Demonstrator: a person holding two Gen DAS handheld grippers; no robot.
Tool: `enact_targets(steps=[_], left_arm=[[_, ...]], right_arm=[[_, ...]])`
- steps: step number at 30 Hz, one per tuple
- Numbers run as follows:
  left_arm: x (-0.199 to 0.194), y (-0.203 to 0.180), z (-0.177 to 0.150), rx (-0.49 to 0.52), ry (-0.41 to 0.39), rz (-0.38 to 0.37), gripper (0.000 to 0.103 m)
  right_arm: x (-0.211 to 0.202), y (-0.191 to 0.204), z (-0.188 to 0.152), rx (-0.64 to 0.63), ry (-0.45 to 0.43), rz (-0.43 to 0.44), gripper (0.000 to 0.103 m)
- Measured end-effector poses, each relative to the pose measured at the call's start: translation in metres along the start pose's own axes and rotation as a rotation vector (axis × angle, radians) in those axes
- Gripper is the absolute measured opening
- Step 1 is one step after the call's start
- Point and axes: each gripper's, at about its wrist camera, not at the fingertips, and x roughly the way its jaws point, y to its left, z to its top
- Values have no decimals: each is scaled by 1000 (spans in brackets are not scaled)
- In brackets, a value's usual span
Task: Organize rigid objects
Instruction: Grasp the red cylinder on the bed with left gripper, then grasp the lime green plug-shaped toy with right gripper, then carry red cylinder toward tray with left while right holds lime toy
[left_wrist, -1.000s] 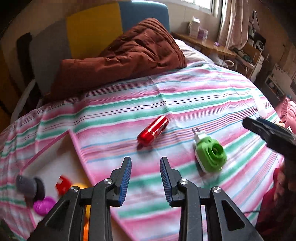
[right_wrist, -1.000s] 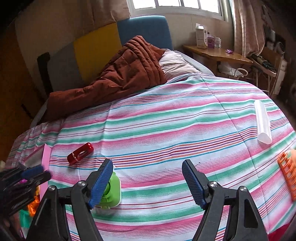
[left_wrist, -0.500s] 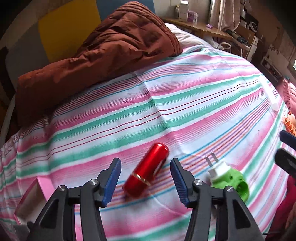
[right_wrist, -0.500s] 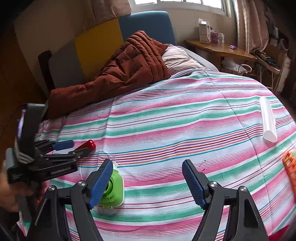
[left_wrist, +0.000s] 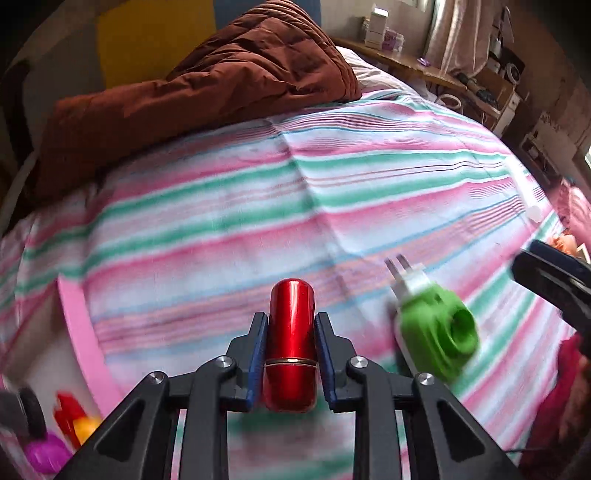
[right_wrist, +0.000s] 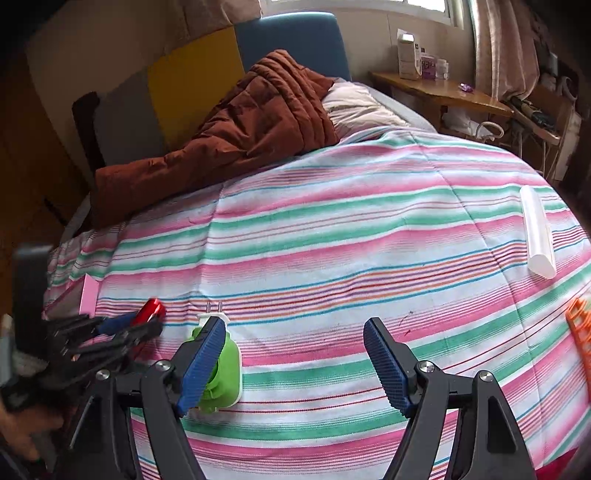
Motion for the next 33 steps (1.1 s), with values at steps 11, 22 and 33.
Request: enact_targets(steps=[11,22,33], left_arm=[[-67,-5,-51,-55,-109,-5,23],[-107,-14,-83,-47,-190,-76,23],[-104,-34,-92,-32,-210,-165,23]], right_arm=[[12,29,-12,-74,58,136,78],[43,58,-19,-132,115,149,78],[35,53,-25,-259,110,-23,53]])
